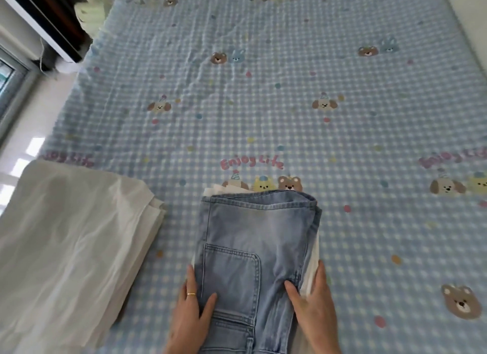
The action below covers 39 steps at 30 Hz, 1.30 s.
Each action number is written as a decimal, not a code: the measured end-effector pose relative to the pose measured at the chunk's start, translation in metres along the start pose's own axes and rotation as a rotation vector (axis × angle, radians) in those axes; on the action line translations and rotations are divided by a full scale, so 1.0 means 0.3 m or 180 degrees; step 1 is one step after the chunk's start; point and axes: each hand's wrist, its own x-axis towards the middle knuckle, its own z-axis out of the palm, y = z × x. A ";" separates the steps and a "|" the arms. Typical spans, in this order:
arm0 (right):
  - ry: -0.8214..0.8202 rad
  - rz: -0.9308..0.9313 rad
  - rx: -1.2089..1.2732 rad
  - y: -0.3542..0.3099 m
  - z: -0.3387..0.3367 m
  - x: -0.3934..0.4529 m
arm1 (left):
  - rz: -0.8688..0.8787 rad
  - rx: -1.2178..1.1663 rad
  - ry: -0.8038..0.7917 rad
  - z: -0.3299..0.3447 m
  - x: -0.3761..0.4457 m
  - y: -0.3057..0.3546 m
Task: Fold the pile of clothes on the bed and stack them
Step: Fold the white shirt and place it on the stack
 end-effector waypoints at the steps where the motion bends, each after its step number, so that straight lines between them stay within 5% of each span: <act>1: -0.0115 -0.0002 -0.0009 0.018 -0.018 0.014 | -0.0184 -0.0058 0.0072 0.003 0.015 0.022; 6: -0.0514 0.0314 0.0414 0.030 -0.005 0.044 | -0.0627 -0.0262 -0.0167 -0.002 0.128 0.055; 11: -0.0456 0.0821 0.0631 0.023 0.013 0.088 | -0.0977 -0.1464 -0.0403 -0.012 0.168 0.036; 14: -0.0376 0.1025 0.0617 0.009 0.006 0.091 | -0.0942 -0.1793 -0.0785 -0.028 0.174 0.051; 21: -0.0145 0.0857 0.0775 -0.014 -0.094 0.063 | -0.0706 -0.1893 -0.0569 -0.090 0.069 0.238; 27: 0.0032 0.0579 0.0826 0.044 -0.423 0.143 | -0.0400 -0.1998 -0.0474 0.000 -0.054 0.573; 39: 0.0655 0.0442 0.0512 0.539 -1.340 0.443 | -0.0186 -0.2394 -0.1015 0.806 -0.241 1.257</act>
